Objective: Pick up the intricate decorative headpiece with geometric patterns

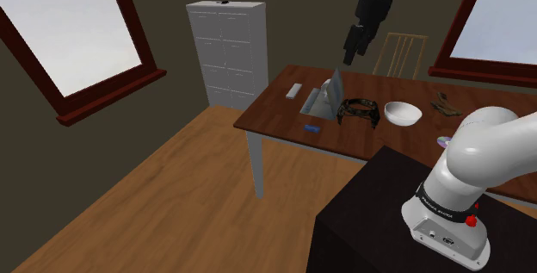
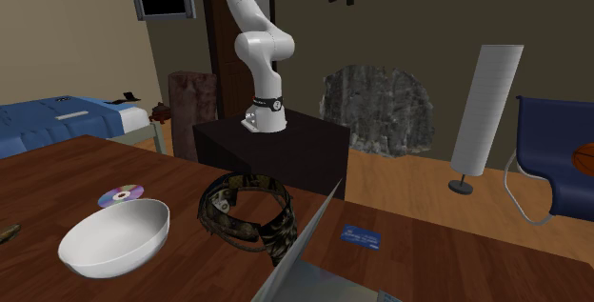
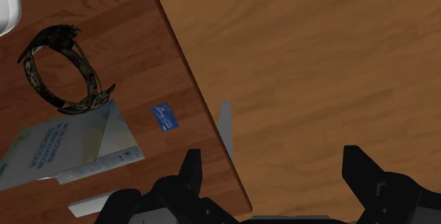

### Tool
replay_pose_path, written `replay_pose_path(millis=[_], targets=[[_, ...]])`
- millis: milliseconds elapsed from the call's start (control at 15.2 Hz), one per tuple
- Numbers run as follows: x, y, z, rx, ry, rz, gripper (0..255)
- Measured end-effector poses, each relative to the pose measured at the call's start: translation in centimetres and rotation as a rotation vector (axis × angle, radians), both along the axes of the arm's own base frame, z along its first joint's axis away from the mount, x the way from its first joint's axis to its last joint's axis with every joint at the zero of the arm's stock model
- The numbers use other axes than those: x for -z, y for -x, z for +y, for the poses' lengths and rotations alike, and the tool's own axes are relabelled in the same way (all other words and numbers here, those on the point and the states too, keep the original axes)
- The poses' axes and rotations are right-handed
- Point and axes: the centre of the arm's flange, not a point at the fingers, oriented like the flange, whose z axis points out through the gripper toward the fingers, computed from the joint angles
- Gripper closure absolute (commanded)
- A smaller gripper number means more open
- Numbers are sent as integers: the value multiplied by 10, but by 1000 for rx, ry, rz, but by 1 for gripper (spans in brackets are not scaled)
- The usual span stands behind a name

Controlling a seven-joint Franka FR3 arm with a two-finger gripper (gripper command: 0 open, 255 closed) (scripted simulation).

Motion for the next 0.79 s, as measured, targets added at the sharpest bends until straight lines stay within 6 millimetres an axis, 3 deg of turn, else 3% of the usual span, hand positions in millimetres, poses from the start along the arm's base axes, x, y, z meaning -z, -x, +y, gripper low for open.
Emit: replay_pose_path(millis=[198,792], targets=[[11,-6,-11,2,0,4,0],[88,-41,-82,14,1,30,0]])
